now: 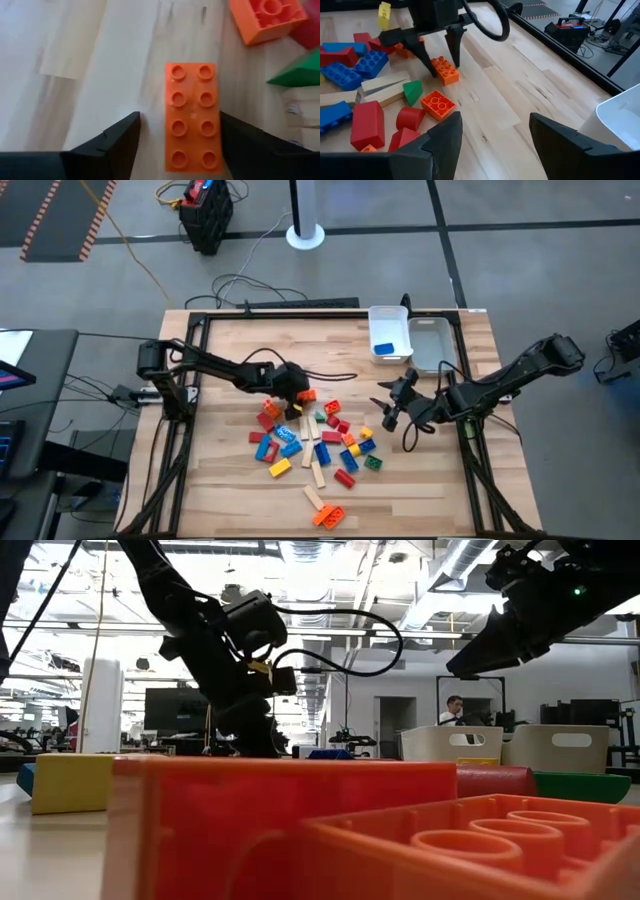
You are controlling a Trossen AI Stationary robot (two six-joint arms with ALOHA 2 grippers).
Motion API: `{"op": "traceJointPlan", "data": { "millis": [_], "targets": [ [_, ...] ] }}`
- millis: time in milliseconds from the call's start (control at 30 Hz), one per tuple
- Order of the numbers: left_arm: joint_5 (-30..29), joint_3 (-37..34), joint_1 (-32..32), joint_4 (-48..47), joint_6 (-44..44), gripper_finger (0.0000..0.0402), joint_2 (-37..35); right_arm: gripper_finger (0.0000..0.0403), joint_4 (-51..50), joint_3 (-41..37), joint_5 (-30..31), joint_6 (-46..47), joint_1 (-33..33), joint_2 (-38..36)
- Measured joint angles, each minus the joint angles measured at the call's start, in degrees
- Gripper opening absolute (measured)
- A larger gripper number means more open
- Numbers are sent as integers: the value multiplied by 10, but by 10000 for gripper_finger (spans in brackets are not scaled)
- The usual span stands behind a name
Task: Sort blocks by size
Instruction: Put the large orange game piece into the white bin
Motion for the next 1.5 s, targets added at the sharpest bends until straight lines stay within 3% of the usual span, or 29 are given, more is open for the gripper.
{"op": "traceJointPlan", "data": {
  "millis": [233,400,567,733,933,1500],
  "targets": [
    [-32,-1,4,21,33,133,1,259,-65,0,2,34,24,-54],
    [-16,20,29,39,48,133,1,259,-133,1,2,102,41,-98],
    [34,69,58,64,57,133,2,259,-190,1,2,176,45,-89],
    [56,156,71,60,89,133,36,259,-199,0,2,198,44,-73],
    [63,283,76,58,116,133,138,259,-216,0,3,246,32,-61],
    [68,606,90,66,87,136,368,259,-241,0,4,332,75,-22]
  ]
}}
